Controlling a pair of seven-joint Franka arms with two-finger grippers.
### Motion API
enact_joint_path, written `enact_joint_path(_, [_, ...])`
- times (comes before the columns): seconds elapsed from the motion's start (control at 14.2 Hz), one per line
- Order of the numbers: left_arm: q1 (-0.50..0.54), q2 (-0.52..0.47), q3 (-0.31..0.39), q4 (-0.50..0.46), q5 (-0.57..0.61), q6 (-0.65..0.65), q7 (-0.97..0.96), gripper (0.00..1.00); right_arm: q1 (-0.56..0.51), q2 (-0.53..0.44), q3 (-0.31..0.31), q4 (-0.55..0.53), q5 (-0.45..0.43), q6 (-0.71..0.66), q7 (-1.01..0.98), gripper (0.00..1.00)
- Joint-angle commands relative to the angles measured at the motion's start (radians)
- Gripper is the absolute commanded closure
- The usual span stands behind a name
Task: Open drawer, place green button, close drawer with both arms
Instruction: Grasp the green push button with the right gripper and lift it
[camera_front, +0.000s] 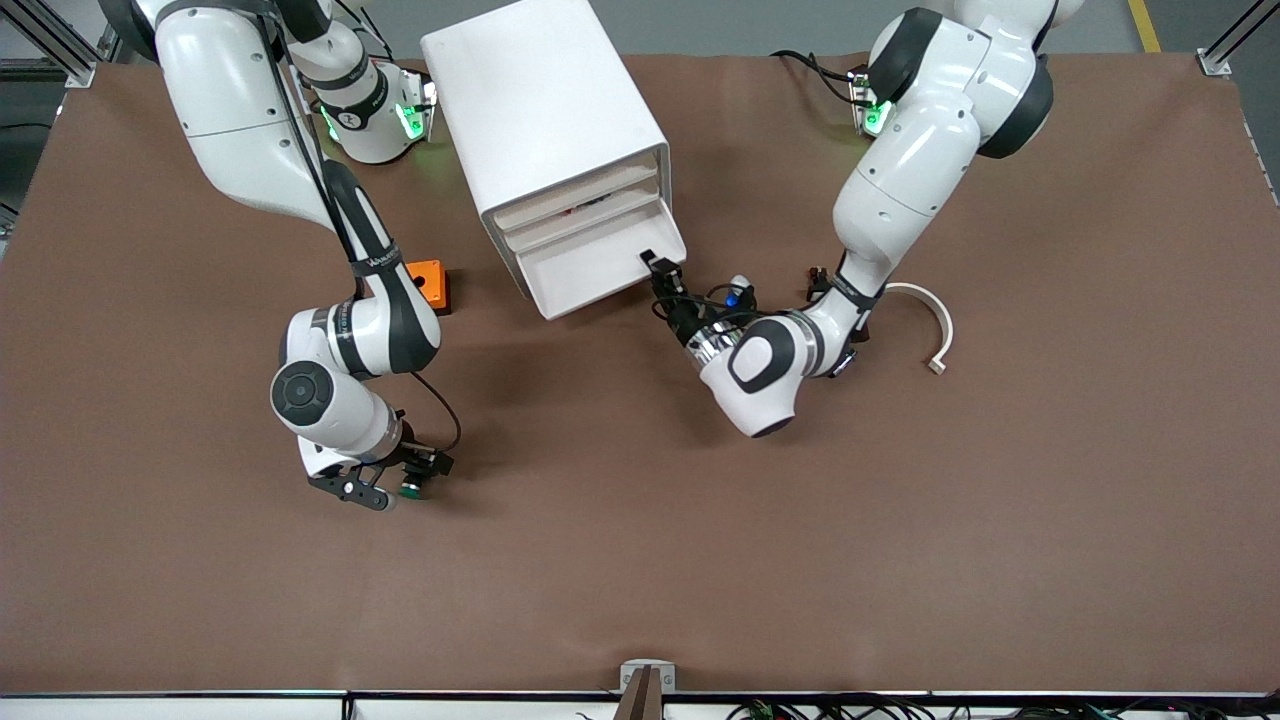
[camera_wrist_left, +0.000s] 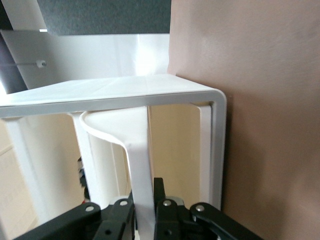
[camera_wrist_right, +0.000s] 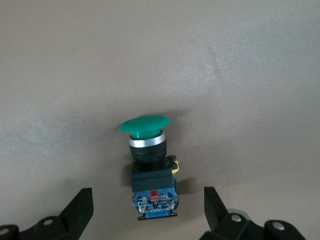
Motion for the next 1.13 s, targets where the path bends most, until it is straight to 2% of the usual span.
enact_joint_path(0.0, [0.046,0.018,0.006,0.024,-0.033,-0.024,-0.01,0.88,0.013,0.018,-0.009,-0.004,0.003,0.024,0.018,0.12])
enact_joint_path(0.14, [0.073,0.018,0.006,0.026,-0.034,-0.01,-0.009,0.88,0.018,0.019,-0.009,-0.004,0.003,0.026,0.016,0.27])
enact_joint_path(0.21, [0.081,0.018,0.006,0.024,-0.034,-0.003,-0.009,0.85,0.02,0.019,-0.009,-0.004,0.003,0.024,0.016,0.42])
enact_joint_path(0.28, [0.081,0.018,0.006,0.024,-0.034,-0.003,-0.009,0.81,0.02,0.018,-0.009,-0.004,0.003,0.023,0.016,0.68])
enact_joint_path(0.35, [0.081,0.018,0.006,0.024,-0.033,-0.003,-0.007,0.69,0.02,0.018,-0.009,-0.004,0.003,0.021,0.016,0.87])
enact_joint_path(0.42, [0.08,0.018,0.006,0.024,-0.033,-0.003,0.003,0.49,0.02,0.016,-0.011,-0.004,0.003,0.017,0.016,0.98])
enact_joint_path(0.56, [0.081,0.017,0.006,0.024,-0.034,0.008,0.066,0.15,0.018,0.008,-0.011,-0.002,0.003,0.009,0.013,1.0])
enact_joint_path(0.64, [0.081,0.015,0.006,0.026,-0.034,0.017,0.094,0.05,0.016,0.001,-0.012,-0.001,0.003,-0.015,0.013,1.0])
enact_joint_path(0.71, [0.083,0.014,0.006,0.033,-0.034,0.025,0.118,0.01,0.016,-0.014,-0.014,0.005,0.003,-0.066,0.018,1.0])
enact_joint_path(1.06, [0.118,0.003,0.001,0.081,-0.053,0.039,0.354,0.01,0.05,-0.171,-0.009,0.005,0.004,-0.276,0.238,1.0])
